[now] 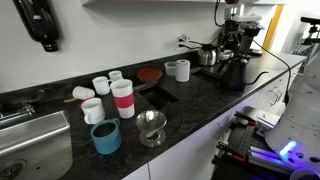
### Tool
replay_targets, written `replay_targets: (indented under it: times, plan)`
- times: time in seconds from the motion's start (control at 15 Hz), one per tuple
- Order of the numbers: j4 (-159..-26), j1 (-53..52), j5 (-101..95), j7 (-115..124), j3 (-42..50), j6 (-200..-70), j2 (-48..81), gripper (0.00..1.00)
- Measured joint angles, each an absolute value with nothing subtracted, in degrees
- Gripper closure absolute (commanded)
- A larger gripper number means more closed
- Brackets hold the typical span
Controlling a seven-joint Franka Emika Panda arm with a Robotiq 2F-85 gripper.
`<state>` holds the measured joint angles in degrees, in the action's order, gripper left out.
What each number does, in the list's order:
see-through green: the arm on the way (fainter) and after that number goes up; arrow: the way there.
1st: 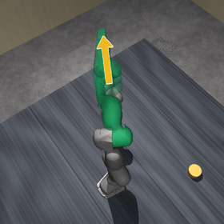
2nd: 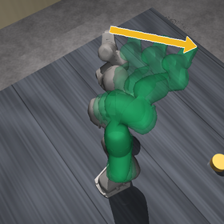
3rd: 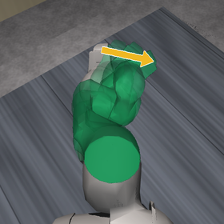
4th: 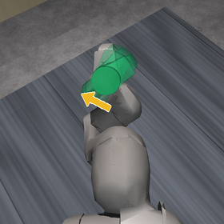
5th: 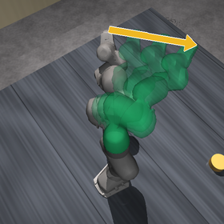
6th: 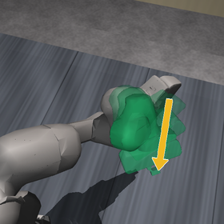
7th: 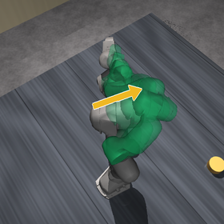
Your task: Twist the teapot ninety degrees.
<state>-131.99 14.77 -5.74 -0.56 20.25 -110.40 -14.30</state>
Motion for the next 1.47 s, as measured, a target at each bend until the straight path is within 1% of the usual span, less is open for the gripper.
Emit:
replay_targets:
  times: [0.87, 1.47]
  plan:
    - [-132.7, 15.3, -4.4, -1.1, 20.1, -110.3, -12.3, 0.00]
    - [-128.8, 15.9, -2.0, -5.0, 21.2, -112.7, -4.7, 0.00]
